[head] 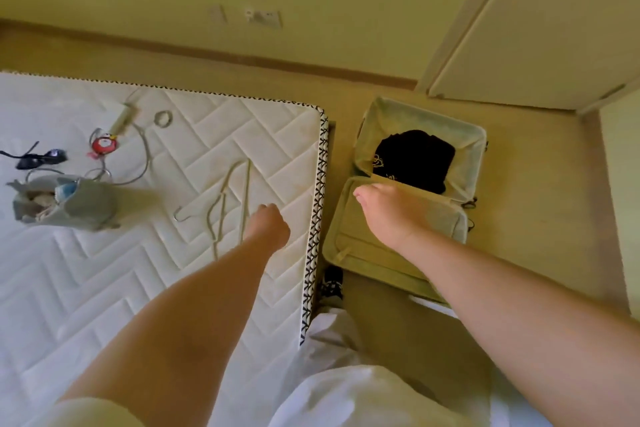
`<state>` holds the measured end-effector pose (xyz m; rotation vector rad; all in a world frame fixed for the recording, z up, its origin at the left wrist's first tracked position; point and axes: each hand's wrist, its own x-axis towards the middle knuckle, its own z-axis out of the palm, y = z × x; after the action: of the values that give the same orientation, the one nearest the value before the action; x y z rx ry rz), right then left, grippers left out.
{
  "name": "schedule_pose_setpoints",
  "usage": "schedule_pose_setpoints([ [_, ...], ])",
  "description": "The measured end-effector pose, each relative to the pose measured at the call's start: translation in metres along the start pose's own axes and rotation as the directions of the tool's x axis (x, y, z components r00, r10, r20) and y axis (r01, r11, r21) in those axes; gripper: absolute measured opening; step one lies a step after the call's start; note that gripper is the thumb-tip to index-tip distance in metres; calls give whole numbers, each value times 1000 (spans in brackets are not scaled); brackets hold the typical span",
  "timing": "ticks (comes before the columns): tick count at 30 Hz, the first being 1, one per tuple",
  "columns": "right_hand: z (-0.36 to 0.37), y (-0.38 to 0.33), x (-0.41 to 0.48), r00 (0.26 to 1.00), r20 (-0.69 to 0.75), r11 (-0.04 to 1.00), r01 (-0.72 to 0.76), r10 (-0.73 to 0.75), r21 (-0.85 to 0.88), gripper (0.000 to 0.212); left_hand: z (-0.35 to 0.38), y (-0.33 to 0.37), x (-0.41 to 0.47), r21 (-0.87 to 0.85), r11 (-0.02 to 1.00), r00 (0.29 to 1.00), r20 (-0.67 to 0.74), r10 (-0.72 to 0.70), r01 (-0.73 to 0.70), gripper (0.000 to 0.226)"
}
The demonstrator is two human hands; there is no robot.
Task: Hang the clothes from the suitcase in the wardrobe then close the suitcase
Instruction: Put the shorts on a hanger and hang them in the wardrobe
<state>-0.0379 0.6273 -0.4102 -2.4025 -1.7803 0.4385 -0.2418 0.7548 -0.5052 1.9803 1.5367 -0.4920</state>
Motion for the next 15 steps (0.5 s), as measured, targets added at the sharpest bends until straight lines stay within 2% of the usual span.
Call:
schedule_pose_setpoints([
  [4, 50, -10, 59, 995, 94, 995, -46, 38, 90, 17, -1, -37, 69, 16, 994, 995, -2, -104, 104, 38],
  [7, 102, -15, 99, 988, 152, 984, -51, 25, 172, 15, 11, -67, 122, 62, 980, 982, -7, -191, 191, 43],
  [10, 149, -17, 132, 977, 215, 981, -42, 0, 189, 14, 25, -98, 173, 128, 953, 962, -45, -270, 274, 74],
  [13, 191, -10, 167, 975, 220, 981, -68, 26, 183, 13, 41, -120, 227, 110, 933, 938, -99, -334, 343, 100],
  [15, 214, -6, 189, 978, 203, 973, -98, 55, 209, 12, 51, -132, 256, 102, 909, 914, -80, -398, 405, 118],
])
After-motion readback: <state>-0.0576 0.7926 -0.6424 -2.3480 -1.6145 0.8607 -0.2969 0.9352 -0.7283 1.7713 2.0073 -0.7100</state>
